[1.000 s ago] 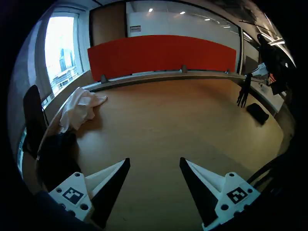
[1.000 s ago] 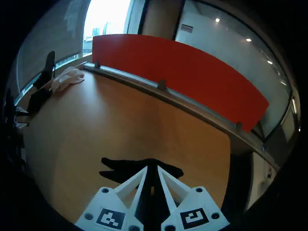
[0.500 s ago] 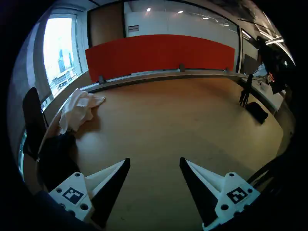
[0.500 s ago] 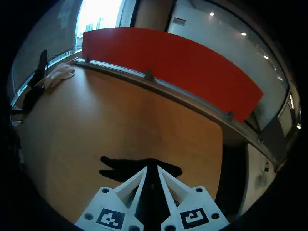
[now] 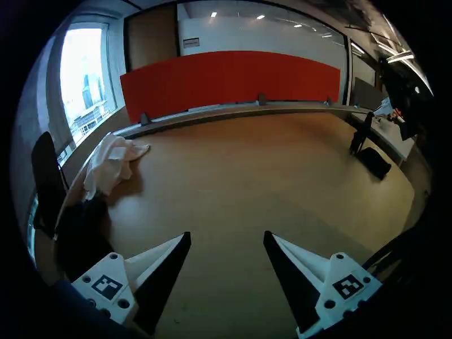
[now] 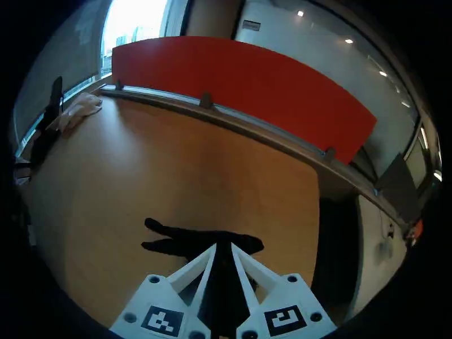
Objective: Fold towel
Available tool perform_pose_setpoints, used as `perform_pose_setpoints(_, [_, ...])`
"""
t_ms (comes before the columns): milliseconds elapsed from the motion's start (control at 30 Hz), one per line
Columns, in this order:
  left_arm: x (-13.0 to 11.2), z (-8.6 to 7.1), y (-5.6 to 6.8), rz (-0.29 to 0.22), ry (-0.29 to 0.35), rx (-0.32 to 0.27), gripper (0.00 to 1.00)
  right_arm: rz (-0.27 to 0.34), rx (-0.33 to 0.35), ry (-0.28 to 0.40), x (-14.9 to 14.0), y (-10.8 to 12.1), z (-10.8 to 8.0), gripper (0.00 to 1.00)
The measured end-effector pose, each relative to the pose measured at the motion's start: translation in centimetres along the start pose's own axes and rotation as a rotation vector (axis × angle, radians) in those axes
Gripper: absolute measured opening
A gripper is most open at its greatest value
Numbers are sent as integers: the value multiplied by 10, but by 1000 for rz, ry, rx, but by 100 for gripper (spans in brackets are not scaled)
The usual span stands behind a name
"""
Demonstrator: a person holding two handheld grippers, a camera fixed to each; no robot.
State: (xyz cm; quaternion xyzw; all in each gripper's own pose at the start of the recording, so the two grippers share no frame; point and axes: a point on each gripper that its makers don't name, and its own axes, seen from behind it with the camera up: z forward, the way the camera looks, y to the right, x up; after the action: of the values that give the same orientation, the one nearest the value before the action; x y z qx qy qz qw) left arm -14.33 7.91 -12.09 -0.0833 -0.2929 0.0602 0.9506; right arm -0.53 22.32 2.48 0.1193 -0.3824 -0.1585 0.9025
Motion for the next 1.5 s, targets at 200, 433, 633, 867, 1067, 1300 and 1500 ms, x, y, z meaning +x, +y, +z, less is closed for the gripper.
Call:
perform_pose_setpoints(200, [1, 0, 4, 9, 2, -8, 96, 3, -20, -49, -39, 12, -13, 3])
perform_pose_setpoints(433, [0, 0, 10, 18, -2, -20, 96, 14, -41, -129, -91, 16, -20, 3])
perform_pose_setpoints(633, [0, -1, 14, 30, -5, -25, 96, 47, -44, -171, -123, 12, -19, 3])
perform_pose_setpoints(867, [-2, -3, 13, 32, -7, -20, 96, 71, -54, -213, -148, 10, -19, 3])
perform_pose_setpoints(1067, [-4, -4, 12, 32, -10, -17, 95, 96, -58, -234, -161, 12, -20, 3])
perform_pose_setpoints(1300, [-6, -6, 11, 33, -14, -12, 96, 118, -57, -270, -175, 13, -20, 3])
perform_pose_setpoints(1500, [-9, -9, 8, 29, -18, -6, 96, 128, -62, -303, -189, 12, -18, 3])
